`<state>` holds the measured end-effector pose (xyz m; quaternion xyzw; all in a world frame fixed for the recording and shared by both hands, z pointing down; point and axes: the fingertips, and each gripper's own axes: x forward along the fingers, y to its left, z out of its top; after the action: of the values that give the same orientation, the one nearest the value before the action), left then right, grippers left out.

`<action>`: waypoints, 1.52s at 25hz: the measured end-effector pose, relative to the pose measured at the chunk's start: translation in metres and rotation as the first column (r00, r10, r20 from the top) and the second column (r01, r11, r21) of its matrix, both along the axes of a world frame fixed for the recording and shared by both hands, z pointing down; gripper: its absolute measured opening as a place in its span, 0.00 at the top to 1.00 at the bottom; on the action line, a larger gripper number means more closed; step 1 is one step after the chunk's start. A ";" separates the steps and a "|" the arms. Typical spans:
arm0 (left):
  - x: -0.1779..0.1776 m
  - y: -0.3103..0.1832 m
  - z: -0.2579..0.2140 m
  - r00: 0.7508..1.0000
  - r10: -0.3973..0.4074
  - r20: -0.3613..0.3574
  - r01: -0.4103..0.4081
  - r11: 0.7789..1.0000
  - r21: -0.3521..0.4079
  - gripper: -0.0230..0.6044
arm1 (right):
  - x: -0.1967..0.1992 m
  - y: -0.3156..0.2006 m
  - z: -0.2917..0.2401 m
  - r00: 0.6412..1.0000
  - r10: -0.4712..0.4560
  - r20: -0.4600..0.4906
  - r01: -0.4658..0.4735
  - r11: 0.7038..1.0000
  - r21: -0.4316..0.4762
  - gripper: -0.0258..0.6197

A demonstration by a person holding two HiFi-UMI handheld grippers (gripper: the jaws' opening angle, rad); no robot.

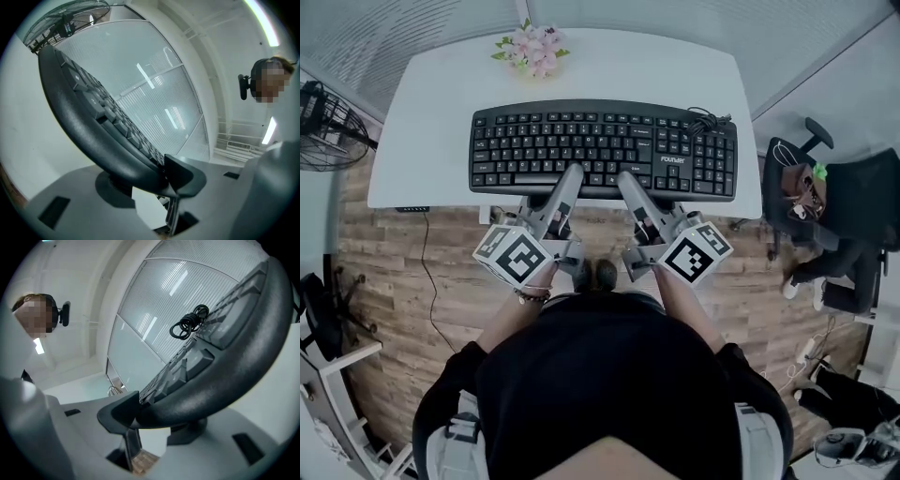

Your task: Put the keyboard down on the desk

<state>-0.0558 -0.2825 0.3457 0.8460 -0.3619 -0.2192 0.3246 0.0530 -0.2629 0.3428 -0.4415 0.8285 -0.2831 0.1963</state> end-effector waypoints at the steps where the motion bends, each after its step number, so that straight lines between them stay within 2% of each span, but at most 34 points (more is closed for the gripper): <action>1: 0.001 0.000 -0.001 1.000 -0.004 0.002 0.004 1.000 -0.002 0.67 | 0.001 -0.001 0.000 1.000 -0.002 0.002 0.002 1.000 -0.001 0.68; 13: 0.011 0.002 0.004 1.000 -0.017 0.017 0.017 1.000 -0.020 0.67 | 0.011 0.000 0.005 1.000 -0.018 0.014 0.018 1.000 -0.017 0.68; 30: 0.011 0.007 0.043 1.000 -0.007 0.018 0.009 0.993 -0.114 0.67 | 0.010 0.005 0.042 1.000 -0.011 0.015 0.012 0.995 -0.102 0.68; 38: 0.010 0.007 0.055 1.000 -0.010 0.025 0.013 0.992 -0.129 0.67 | 0.010 0.005 0.056 0.999 -0.011 0.033 0.016 0.990 -0.141 0.68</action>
<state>-0.0456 -0.2756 0.4010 0.8237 -0.3840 -0.1868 0.3730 0.0633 -0.2574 0.3991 -0.4441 0.8061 -0.3493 0.1760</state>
